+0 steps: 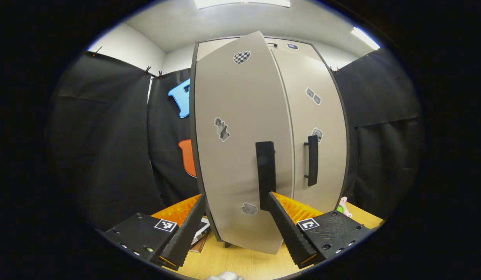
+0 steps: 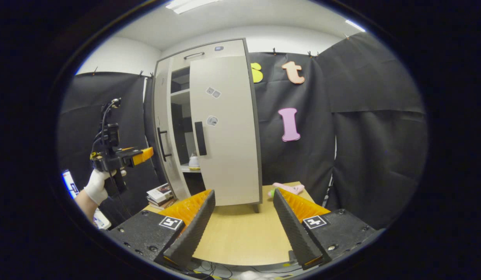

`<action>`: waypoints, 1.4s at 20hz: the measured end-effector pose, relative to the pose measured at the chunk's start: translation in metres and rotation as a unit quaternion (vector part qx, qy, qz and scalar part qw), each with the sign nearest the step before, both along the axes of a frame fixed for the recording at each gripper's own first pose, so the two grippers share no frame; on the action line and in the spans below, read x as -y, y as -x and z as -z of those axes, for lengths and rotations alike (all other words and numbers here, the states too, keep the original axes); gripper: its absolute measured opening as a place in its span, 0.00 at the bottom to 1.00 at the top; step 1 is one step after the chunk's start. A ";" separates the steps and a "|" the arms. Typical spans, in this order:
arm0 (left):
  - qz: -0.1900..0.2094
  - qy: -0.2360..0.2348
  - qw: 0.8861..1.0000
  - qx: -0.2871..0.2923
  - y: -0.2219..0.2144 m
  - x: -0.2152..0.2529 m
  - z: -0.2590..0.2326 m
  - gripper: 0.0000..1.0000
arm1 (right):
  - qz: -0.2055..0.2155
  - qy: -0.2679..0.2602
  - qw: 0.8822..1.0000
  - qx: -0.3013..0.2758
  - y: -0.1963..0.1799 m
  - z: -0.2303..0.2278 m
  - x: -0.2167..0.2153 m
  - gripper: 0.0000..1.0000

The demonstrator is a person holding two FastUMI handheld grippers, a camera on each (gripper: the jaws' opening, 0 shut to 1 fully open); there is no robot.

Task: Grab one shoe with the right hand and put it into the shoe cabinet, grab the other shoe with the left hand and put it into the shoe cabinet; then close the right door with the right hand and the left door with the left hand.

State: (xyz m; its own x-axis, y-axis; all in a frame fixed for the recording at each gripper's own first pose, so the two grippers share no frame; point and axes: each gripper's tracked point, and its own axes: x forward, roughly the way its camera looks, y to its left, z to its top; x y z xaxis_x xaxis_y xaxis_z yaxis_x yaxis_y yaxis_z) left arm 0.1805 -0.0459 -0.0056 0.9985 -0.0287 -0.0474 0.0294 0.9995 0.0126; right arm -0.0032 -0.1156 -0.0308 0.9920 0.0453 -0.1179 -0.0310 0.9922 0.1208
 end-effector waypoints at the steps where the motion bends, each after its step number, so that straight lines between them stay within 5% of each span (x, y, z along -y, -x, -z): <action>1: 0.002 0.003 1.000 -0.005 0.005 0.005 0.001 0.98 | -0.001 0.003 1.000 0.000 0.000 0.000 0.001 0.98; 12: 0.010 0.032 0.999 0.015 0.082 0.006 -0.028 0.96 | 0.001 0.017 0.999 0.027 0.004 -0.012 -0.005 0.94; 28: -0.007 0.023 1.000 0.003 0.172 -0.002 0.005 0.96 | 0.005 0.033 0.999 0.040 0.001 -0.020 -0.020 0.98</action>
